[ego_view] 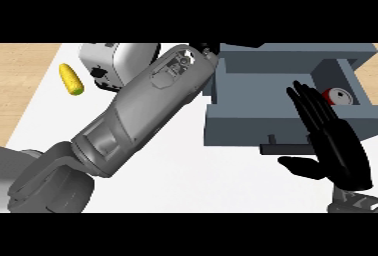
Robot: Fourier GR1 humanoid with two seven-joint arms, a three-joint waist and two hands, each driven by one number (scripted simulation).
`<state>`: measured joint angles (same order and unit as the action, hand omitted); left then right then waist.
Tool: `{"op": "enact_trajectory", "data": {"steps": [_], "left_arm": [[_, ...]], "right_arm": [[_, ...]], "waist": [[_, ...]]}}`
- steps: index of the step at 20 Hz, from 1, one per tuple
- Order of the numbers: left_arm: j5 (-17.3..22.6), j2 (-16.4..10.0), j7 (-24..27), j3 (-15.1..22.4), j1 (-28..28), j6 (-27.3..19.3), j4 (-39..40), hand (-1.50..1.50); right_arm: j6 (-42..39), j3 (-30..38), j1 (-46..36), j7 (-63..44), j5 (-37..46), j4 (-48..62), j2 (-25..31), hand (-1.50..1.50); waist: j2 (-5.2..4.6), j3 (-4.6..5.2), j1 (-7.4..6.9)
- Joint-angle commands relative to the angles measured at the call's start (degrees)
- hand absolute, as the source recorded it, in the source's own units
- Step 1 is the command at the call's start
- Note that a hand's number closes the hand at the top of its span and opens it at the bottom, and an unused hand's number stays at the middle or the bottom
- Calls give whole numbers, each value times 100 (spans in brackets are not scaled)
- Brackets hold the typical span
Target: Pick up the can, place it into the drawer and close the drawer
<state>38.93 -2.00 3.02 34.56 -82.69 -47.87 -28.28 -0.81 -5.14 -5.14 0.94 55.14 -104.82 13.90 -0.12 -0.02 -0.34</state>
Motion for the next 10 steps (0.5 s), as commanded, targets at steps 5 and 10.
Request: {"op": "enact_trajectory", "data": {"steps": [5, 10], "left_arm": [[-366, -518, -597, 92, 297, -32, -766, -150], [-459, -1197, -1100, 184, 721, 155, -1702, -150]], "right_arm": [[1422, -16, -696, 223, 738, 2026, -619, -150], [1816, 397, -1183, 420, 621, 3115, -630, -150]], "waist": [[26, -2, -121], [28, -4, -253]]}}
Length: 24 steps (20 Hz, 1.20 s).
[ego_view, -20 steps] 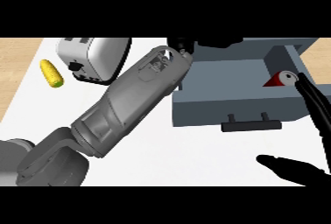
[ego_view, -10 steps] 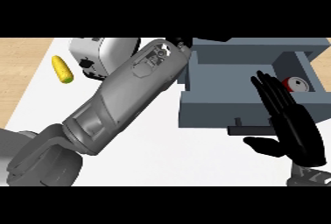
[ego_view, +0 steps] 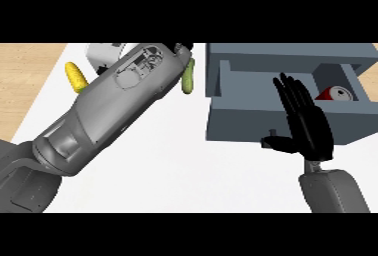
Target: Pick up the can, place it into the drawer and close the drawer
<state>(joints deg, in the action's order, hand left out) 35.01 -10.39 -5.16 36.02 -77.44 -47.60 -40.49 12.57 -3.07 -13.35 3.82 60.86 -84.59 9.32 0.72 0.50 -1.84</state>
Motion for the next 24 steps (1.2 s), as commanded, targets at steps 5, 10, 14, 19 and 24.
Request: {"op": "enact_trajectory", "data": {"steps": [5, 10, 14, 19, 24], "left_arm": [[-193, -913, -695, 25, 331, 227, -961, -150], [-359, -1042, -941, 126, 770, -16, -1599, -150], [-346, -1441, -895, -60, 1153, 308, -1955, -150], [-456, -1702, -1147, -83, 1398, 341, -2333, -150], [-640, -1579, -1106, 71, 1888, 82, -2764, -150]], "right_arm": [[758, 401, -777, 339, 259, 1937, 58, -150], [1317, 499, -1338, 236, 651, 2931, -55, -150], [2019, 721, -2007, 294, 739, 3770, -184, -150], [2430, 1085, -2942, 328, 693, 4822, -62, -150], [2880, 1255, -3510, 295, 765, 5555, -23, -150]], "waist": [[-55, -56, -111], [-66, -56, -104], [-102, -56, -107], [-121, -59, -148], [-166, -63, -235]]}}
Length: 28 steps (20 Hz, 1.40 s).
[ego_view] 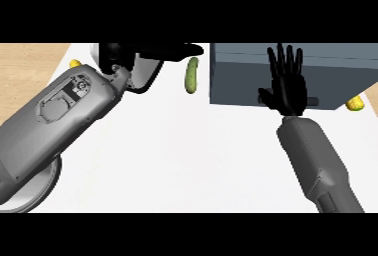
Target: Pick up the can, place it into the drawer and close the drawer
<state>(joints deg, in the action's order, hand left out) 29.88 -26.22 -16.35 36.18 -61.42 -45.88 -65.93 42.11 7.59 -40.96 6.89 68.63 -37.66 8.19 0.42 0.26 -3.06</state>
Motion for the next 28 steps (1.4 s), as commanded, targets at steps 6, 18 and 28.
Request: {"op": "enact_trajectory", "data": {"steps": [6, 18, 28], "left_arm": [[-135, -222, 134, -102, 744, 79, -556, -150], [-350, -518, -92, -210, 1074, 139, -1238, -150], [-367, -499, 313, -289, 1671, 293, -1401, -150]], "right_arm": [[-80, 280, -1468, -235, 88, 1354, 206, -150], [-23, 650, -2439, -165, -54, 2244, 443, -150], [-140, 1493, -2483, 939, -1133, 2075, 40, -150]], "waist": [[-161, -32, -165], [-186, -42, -213], [-223, -55, -238]]}}
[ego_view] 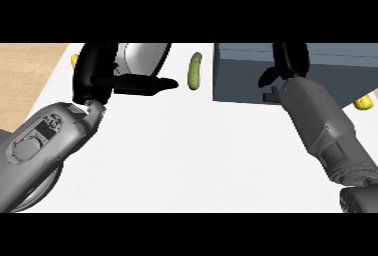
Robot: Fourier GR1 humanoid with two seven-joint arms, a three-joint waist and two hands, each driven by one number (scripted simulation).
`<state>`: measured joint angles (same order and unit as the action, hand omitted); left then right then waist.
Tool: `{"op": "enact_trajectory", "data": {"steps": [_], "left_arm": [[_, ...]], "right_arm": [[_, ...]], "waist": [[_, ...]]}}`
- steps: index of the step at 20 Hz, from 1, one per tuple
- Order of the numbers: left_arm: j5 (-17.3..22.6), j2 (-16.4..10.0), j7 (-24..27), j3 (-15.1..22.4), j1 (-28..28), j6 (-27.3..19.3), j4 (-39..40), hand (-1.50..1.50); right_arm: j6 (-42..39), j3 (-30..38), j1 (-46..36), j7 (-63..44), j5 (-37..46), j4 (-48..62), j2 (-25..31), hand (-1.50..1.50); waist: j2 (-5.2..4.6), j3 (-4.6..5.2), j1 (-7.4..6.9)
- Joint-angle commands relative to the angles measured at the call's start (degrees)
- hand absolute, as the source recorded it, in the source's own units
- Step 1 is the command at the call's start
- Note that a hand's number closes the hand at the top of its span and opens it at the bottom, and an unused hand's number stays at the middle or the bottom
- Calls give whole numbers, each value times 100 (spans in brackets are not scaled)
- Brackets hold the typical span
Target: Pick up the can, place it into the drawer and close the drawer
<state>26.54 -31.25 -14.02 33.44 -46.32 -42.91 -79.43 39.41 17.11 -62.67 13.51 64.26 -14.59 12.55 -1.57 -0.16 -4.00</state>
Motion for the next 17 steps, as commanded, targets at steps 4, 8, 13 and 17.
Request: {"op": "enact_trajectory", "data": {"steps": [4, 8, 13, 17], "left_arm": [[-75, -63, 17, -27, 192, 17, -83, -150], [-127, 20, 185, -71, 454, -71, -129, -150], [-137, -8, 278, -141, 709, -19, -228, -150], [-148, -148, 126, -311, 782, 23, -441, -150]], "right_arm": [[-401, 968, -541, 685, -1235, -282, -485, -150], [-604, 1398, -503, 1127, -1760, -374, -599, -150], [-1222, 2012, -675, 1349, -2528, -449, -649, -150], [-1134, 2037, -837, 1287, -2571, -337, -718, -150]], "waist": [[11, -14, -103], [38, -5, 5], [78, 5, 97], [81, 10, 100]]}}
